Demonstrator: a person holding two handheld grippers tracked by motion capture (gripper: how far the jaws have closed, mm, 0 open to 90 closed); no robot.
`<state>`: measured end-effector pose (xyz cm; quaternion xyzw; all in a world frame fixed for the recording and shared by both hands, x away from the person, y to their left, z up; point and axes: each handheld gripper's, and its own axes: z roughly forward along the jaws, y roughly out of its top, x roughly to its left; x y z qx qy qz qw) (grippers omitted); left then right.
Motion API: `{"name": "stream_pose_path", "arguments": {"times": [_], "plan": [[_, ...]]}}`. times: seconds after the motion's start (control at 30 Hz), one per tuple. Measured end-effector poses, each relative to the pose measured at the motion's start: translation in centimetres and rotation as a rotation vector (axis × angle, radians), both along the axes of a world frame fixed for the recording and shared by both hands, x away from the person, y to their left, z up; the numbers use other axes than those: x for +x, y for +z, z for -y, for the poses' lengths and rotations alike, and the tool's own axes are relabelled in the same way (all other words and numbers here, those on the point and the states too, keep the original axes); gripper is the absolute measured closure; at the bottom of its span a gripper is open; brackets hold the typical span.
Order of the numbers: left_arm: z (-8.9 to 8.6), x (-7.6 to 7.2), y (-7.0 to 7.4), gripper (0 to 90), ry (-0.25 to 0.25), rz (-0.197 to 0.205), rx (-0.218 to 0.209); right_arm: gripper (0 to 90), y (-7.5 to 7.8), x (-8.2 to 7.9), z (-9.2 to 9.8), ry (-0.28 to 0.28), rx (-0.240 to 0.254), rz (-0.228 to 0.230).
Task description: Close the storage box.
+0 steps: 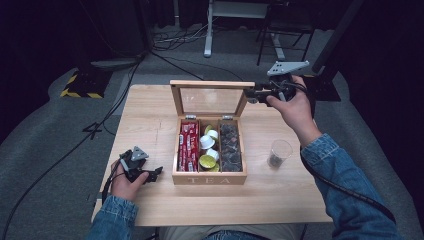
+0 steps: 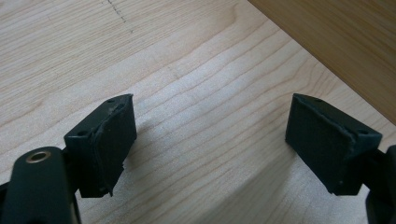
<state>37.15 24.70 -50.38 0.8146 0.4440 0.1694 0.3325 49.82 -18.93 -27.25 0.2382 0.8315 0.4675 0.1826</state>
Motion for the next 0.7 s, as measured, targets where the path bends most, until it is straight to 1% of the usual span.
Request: {"name": "stream_pose_path", "arguments": {"times": [0.43, 0.53, 0.7], "plan": [[0.0, 0.0, 0.0, 16.7, 0.000, 0.000, 0.000, 61.4, -1.3, -3.3, 0.2, 0.027, -0.027, 0.016], [0.0, 0.0, 0.0, 16.7, 0.003, -0.001, 0.002, 61.3, -1.6, -4.1, 0.2, 0.031, -0.045, 0.032], [0.0, 0.0, 0.0, 16.8, 0.003, -0.001, 0.001, 60.4, -2.1, -5.0, 0.2, 0.039, -0.062, 0.034]]}}
